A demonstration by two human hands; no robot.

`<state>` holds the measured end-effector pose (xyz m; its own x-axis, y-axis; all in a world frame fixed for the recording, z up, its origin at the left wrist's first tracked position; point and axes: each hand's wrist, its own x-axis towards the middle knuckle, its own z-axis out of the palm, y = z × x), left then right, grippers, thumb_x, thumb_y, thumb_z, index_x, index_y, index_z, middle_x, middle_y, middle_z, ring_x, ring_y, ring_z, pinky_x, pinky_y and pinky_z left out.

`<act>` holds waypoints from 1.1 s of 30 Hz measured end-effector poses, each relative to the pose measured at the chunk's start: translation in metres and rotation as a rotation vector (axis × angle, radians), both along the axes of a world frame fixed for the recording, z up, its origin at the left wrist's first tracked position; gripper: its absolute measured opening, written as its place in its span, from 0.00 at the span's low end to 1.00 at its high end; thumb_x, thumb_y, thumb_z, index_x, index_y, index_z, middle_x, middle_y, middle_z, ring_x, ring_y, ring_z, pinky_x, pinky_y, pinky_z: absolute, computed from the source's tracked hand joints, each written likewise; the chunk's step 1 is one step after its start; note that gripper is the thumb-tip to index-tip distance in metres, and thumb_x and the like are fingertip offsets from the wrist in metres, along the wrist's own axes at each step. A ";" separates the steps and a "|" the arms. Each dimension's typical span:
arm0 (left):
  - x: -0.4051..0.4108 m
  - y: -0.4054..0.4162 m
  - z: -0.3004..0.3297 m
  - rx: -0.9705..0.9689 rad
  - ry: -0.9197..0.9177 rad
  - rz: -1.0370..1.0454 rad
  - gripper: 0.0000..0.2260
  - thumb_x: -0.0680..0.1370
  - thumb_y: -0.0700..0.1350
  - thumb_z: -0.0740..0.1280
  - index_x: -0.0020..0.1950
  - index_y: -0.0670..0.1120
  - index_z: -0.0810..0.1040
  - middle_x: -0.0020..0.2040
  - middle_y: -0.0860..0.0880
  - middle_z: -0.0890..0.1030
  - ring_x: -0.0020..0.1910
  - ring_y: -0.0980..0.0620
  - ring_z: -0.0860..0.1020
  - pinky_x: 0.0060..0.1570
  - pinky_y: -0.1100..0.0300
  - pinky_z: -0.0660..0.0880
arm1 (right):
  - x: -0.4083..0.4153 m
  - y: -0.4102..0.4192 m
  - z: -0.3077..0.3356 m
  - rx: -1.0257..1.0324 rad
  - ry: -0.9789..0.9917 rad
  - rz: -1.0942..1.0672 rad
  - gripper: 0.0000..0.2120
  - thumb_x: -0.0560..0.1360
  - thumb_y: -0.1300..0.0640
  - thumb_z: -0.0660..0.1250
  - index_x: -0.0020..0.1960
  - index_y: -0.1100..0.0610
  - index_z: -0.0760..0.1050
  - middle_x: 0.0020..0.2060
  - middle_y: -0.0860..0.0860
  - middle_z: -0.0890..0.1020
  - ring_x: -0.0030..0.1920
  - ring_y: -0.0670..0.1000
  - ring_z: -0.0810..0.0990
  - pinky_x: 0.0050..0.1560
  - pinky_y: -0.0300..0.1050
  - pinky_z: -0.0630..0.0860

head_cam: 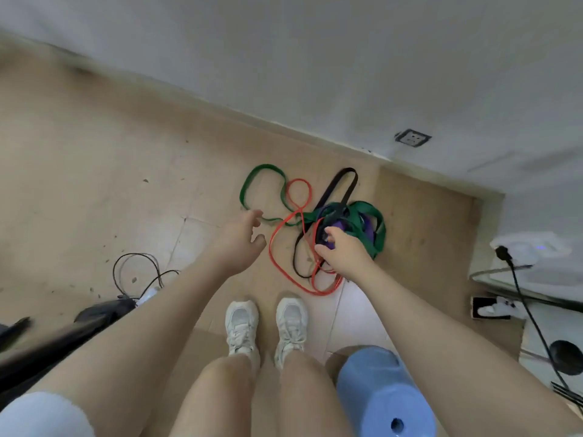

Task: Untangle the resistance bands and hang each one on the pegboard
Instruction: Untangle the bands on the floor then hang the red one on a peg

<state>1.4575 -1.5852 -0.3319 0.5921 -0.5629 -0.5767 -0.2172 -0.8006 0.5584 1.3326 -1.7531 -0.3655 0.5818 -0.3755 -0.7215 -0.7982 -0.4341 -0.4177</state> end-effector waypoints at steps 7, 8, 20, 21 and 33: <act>0.022 -0.066 -0.235 0.062 -0.064 -0.186 0.21 0.79 0.41 0.57 0.72 0.42 0.63 0.69 0.44 0.70 0.65 0.45 0.71 0.63 0.55 0.67 | 0.014 -0.027 -0.228 -0.087 -0.096 -0.064 0.25 0.80 0.55 0.57 0.75 0.57 0.55 0.67 0.57 0.71 0.64 0.59 0.72 0.58 0.51 0.71; 0.025 -0.072 -0.263 0.075 -0.073 -0.218 0.21 0.79 0.42 0.57 0.72 0.43 0.63 0.69 0.44 0.70 0.64 0.45 0.71 0.62 0.54 0.68 | 0.015 -0.029 -0.252 -0.093 -0.115 -0.060 0.24 0.80 0.55 0.57 0.74 0.57 0.56 0.67 0.57 0.70 0.64 0.59 0.72 0.59 0.51 0.71; 0.041 -0.122 -0.426 0.176 -0.110 -0.328 0.21 0.77 0.50 0.64 0.66 0.46 0.63 0.51 0.45 0.80 0.47 0.47 0.79 0.48 0.51 0.78 | 0.054 -0.025 -0.400 -0.297 -0.040 -0.039 0.20 0.78 0.53 0.61 0.67 0.59 0.64 0.61 0.58 0.70 0.57 0.58 0.76 0.52 0.50 0.75; 0.039 -0.122 -0.428 0.166 -0.112 -0.292 0.19 0.77 0.49 0.65 0.64 0.46 0.64 0.48 0.46 0.80 0.44 0.48 0.79 0.45 0.52 0.78 | 0.054 -0.025 -0.402 -0.311 -0.041 -0.036 0.18 0.78 0.54 0.62 0.65 0.59 0.65 0.60 0.56 0.72 0.57 0.57 0.75 0.51 0.50 0.75; 0.036 -0.114 -0.348 -0.366 0.263 0.344 0.05 0.77 0.42 0.65 0.51 0.51 0.73 0.45 0.49 0.79 0.44 0.52 0.80 0.46 0.59 0.76 | 0.049 -0.027 -0.329 0.027 -0.536 -0.458 0.10 0.78 0.61 0.61 0.58 0.54 0.74 0.50 0.48 0.80 0.49 0.50 0.79 0.54 0.53 0.77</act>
